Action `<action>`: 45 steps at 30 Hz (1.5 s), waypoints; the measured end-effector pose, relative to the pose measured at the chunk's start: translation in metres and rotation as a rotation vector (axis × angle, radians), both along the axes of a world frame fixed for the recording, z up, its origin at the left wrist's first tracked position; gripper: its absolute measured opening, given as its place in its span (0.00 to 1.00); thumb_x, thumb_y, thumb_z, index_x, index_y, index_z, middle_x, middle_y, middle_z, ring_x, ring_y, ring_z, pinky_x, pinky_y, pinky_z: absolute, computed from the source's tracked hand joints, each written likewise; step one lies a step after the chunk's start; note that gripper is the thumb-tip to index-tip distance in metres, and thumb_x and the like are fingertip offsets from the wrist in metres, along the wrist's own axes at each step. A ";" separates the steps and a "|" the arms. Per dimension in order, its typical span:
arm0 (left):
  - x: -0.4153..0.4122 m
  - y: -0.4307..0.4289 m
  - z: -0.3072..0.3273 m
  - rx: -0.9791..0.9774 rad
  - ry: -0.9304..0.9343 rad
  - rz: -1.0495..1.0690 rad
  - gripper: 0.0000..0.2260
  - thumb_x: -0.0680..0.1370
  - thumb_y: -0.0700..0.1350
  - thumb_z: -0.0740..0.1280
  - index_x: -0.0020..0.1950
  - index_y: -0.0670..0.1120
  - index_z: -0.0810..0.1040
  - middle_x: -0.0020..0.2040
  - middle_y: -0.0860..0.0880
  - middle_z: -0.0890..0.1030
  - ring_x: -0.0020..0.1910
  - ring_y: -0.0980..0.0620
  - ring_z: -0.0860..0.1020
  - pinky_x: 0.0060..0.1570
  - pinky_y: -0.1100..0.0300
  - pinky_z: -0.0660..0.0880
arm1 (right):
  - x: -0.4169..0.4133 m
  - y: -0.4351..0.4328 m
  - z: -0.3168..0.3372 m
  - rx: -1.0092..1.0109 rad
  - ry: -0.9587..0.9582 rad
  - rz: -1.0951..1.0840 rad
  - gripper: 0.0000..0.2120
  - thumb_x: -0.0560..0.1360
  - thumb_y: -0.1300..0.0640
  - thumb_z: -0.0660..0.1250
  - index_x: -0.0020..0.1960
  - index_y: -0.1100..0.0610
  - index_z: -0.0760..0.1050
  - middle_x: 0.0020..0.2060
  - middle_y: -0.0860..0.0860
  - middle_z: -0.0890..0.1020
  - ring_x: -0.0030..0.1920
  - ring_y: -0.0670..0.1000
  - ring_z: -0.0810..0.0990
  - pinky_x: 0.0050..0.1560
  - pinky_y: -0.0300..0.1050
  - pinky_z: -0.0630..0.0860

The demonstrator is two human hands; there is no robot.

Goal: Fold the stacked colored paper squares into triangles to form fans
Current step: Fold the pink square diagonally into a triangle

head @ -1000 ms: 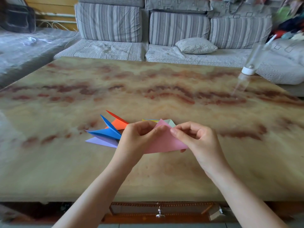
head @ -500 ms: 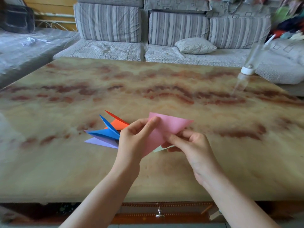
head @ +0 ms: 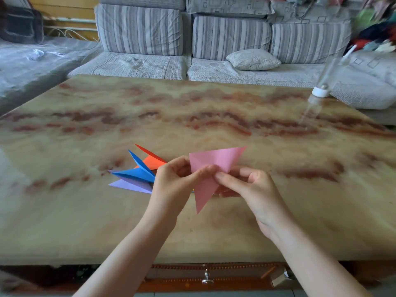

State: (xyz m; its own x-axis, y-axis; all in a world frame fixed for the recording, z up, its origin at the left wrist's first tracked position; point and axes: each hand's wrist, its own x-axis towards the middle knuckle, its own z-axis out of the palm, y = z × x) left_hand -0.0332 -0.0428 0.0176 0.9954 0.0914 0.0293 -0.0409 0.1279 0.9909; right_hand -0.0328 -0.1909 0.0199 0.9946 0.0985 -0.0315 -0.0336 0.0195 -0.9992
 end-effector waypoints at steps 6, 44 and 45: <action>0.002 0.002 0.000 -0.073 0.062 -0.045 0.10 0.72 0.42 0.72 0.52 0.42 0.81 0.46 0.45 0.85 0.45 0.49 0.83 0.49 0.58 0.79 | -0.002 0.004 -0.001 0.073 0.030 -0.049 0.05 0.72 0.61 0.70 0.44 0.62 0.83 0.38 0.58 0.85 0.37 0.50 0.83 0.51 0.49 0.78; 0.011 0.022 0.013 0.089 0.010 0.170 0.05 0.71 0.46 0.73 0.38 0.46 0.81 0.28 0.56 0.80 0.28 0.61 0.74 0.30 0.71 0.69 | 0.001 -0.014 0.007 -0.094 0.015 0.077 0.08 0.74 0.60 0.68 0.46 0.65 0.81 0.41 0.56 0.86 0.43 0.51 0.85 0.50 0.48 0.78; 0.010 0.017 0.011 0.101 0.006 0.150 0.05 0.71 0.45 0.73 0.37 0.45 0.81 0.28 0.56 0.80 0.27 0.61 0.74 0.29 0.72 0.69 | 0.001 -0.012 0.009 -0.073 0.008 0.078 0.10 0.74 0.58 0.67 0.47 0.65 0.82 0.42 0.56 0.86 0.43 0.52 0.85 0.51 0.50 0.78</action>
State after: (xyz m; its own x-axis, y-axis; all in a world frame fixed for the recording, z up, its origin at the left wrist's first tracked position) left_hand -0.0237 -0.0255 0.0284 0.9710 0.2358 0.0396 -0.0458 0.0211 0.9987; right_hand -0.0317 -0.2030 0.0285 0.9837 0.1729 -0.0495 -0.0404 -0.0560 -0.9976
